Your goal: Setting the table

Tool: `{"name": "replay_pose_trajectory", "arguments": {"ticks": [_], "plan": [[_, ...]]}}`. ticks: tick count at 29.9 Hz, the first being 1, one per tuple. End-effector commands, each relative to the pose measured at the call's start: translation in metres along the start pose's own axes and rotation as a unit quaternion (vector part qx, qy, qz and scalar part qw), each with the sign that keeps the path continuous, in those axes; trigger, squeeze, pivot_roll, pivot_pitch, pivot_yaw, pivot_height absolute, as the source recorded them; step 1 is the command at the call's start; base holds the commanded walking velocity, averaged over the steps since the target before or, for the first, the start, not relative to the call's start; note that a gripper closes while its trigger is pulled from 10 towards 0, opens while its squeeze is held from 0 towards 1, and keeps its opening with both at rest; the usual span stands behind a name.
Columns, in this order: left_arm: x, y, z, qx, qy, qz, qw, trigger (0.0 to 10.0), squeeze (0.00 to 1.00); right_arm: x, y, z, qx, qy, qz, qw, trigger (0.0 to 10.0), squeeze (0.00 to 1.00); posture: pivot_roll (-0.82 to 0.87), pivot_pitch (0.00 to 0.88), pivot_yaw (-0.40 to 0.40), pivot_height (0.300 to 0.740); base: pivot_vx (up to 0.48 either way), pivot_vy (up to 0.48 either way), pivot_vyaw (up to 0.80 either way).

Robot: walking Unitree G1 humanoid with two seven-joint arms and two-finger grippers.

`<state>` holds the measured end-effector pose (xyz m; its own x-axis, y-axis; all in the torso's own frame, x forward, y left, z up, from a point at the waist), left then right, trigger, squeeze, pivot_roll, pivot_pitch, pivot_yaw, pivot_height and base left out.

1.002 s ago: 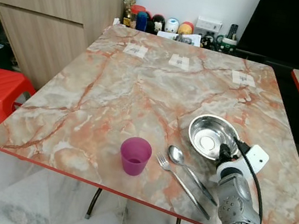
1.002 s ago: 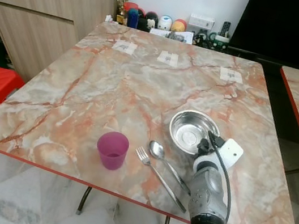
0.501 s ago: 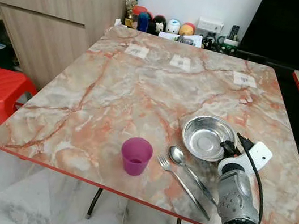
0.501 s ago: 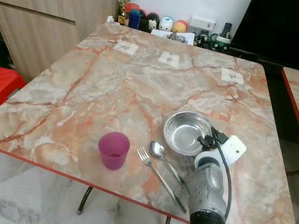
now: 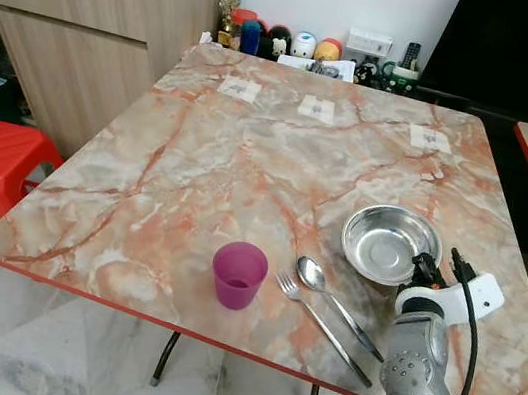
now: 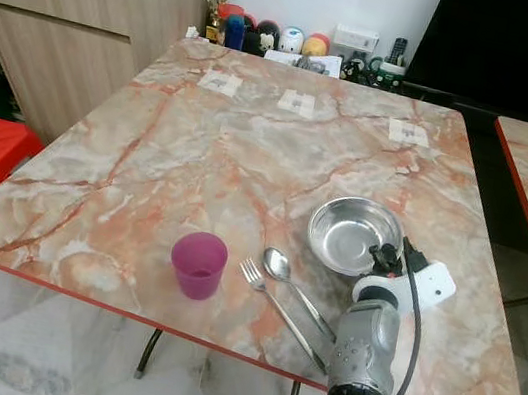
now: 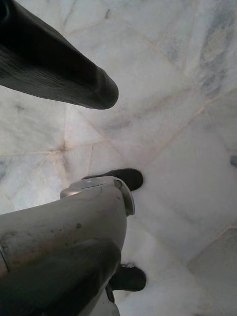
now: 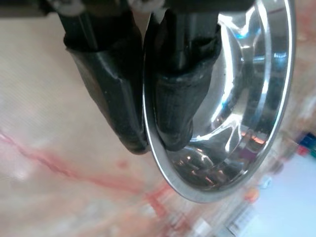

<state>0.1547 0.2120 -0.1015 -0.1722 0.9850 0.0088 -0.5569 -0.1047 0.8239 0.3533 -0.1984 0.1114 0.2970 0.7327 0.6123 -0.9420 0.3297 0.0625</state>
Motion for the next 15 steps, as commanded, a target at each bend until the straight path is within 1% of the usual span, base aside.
{"name": "replay_pose_trajectory", "arguments": {"ticks": [1, 2, 4, 5, 6, 7, 8, 13, 15], "plan": [[0.009, 0.004, -0.015, 0.029, -0.014, 0.012, 0.999, 10.0, 0.00, 0.008, 0.004, 0.016, -0.046, -0.022, 0.034, 0.998, 0.0, 0.00, 0.01, 0.064, -0.027, 0.740, 0.000, 0.000, 0.00], [0.009, 0.004, -0.015, 0.029, -0.014, 0.012, 0.999, 10.0, 0.00, 0.008, 0.004, 0.016, -0.046, -0.022, 0.034, 0.998, 0.0, 0.00, 0.01, 0.064, -0.027, 0.740, 0.000, 0.000, 0.00], [0.014, 0.004, -0.014, 0.026, -0.008, 0.021, 0.999, 10.0, 0.00, 0.005, 0.008, 0.021, -0.062, -0.033, 0.033, 0.997, 0.0, 0.00, 0.01, 0.057, -0.023, 0.740, 0.000, 0.000, 0.00], [0.015, 0.004, -0.013, 0.025, -0.007, 0.022, 0.999, 10.0, 0.00, 0.005, 0.010, 0.023, -0.068, -0.034, 0.043, 0.996, 0.9, 0.00, 0.01, 0.054, -0.021, 0.740, 0.000, 0.000, 0.00], [0.016, 0.004, -0.012, 0.024, -0.007, 0.023, 0.999, 10.0, 0.00, 0.008, 0.012, 0.026, -0.079, -0.028, 0.061, 0.995, 10.0, 0.00, 0.01, 0.054, -0.021, 0.740, 0.000, 0.000, 0.00], [0.016, 0.004, -0.010, 0.023, -0.007, 0.024, 0.999, 10.0, 0.00, 0.011, 0.016, 0.029, -0.089, -0.018, 0.082, 0.993, 10.0, 0.00, 0.01, 0.048, -0.017, 0.740, 0.000, 0.000, 0.00], [0.017, 0.004, -0.010, 0.023, -0.008, 0.025, 0.999, 10.0, 0.00, 0.012, 0.017, 0.030, -0.090, -0.015, 0.084, 0.992, 10.0, 0.00, 0.01, 0.048, -0.017, 0.740, 0.000, 0.000, 0.00], [0.022, 0.003, -0.004, 0.015, -0.010, 0.030, 0.999, 10.0, 0.00, 0.004, 0.020, 0.035, -0.104, -0.035, 0.066, 0.992, 10.0, 0.00, 0.01, 0.041, -0.013, 0.740, 0.000, 0.000, 0.00], [0.022, 0.002, -0.001, 0.011, -0.015, 0.029, 0.999, 10.0, 0.00, 0.006, 0.021, 0.035, -0.104, -0.028, 0.074, 0.991, 10.0, 0.00, 0.01, 0.046, -0.013, 0.740, 0.000, 0.000, 0.00]]}}
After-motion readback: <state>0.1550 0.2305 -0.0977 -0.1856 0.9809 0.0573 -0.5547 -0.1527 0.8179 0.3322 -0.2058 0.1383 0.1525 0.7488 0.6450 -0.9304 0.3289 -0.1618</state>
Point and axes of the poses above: a point about 5 cm out from each wrist's last joint towards the gripper, its own y axis pointing back from the gripper into the wrist, its own z axis along the axis of the wrist's last joint, x = y × z, the point moved 1 cm from there along -y, pointing out of the wrist towards the gripper, and after that the axes turned 8 degrees about y, right-handed, at the moved point
